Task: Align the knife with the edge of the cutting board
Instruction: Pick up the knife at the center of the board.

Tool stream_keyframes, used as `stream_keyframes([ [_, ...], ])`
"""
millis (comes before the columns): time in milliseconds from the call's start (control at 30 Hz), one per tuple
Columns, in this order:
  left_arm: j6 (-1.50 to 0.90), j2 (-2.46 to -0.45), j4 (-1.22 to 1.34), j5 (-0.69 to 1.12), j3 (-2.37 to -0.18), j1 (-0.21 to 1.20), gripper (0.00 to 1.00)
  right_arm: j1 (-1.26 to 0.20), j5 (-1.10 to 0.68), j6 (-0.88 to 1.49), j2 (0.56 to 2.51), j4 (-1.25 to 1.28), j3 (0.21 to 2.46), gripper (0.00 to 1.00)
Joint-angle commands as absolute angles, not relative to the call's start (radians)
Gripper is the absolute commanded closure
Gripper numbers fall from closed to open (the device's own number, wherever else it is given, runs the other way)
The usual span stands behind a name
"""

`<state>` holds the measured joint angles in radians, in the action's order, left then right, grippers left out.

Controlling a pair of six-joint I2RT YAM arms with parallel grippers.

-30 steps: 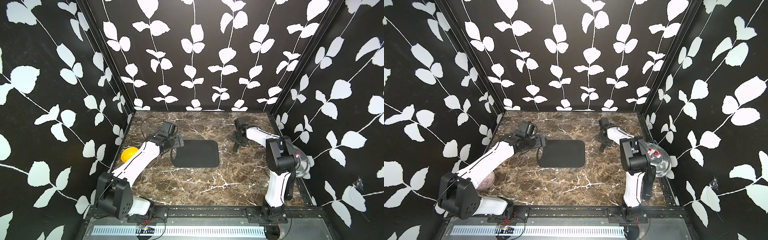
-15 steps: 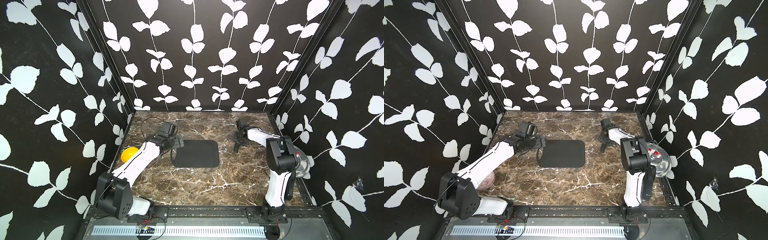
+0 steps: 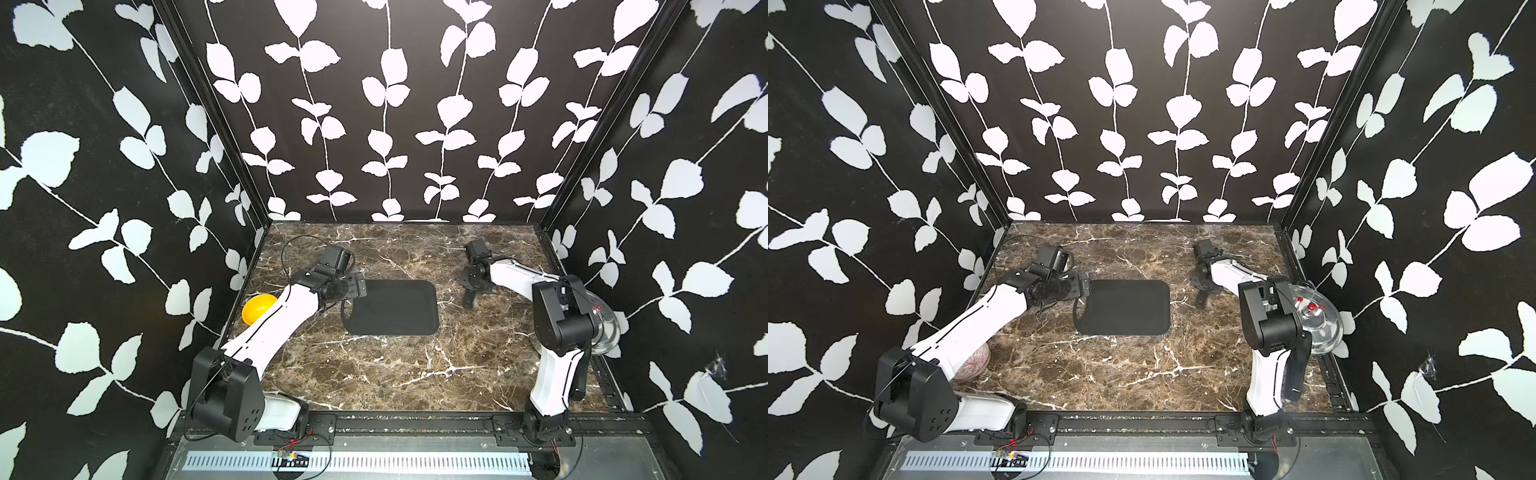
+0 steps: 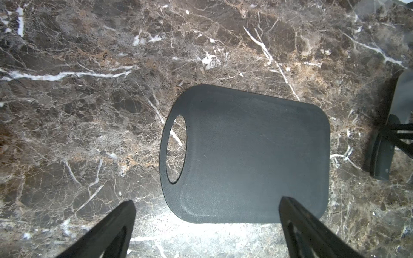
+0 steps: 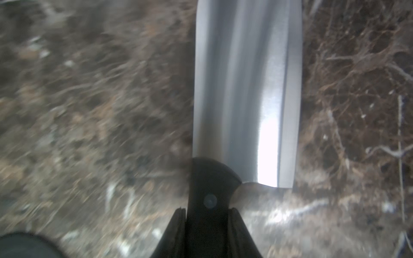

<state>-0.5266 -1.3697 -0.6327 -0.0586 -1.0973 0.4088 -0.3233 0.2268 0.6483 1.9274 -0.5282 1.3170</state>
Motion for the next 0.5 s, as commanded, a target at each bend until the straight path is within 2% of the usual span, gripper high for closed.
stream_keyframes([
  [0,-0.511,-1.317,-0.659,-0.042,-1.118,0.403,0.01,-0.387,0.301,0.666,1.846,-0.525,1.319,1.00],
  [467,-0.494,-1.189,-0.697,-0.059,-1.042,0.402,0.02,-0.745,0.414,0.864,1.802,-0.649,1.321,1.00],
])
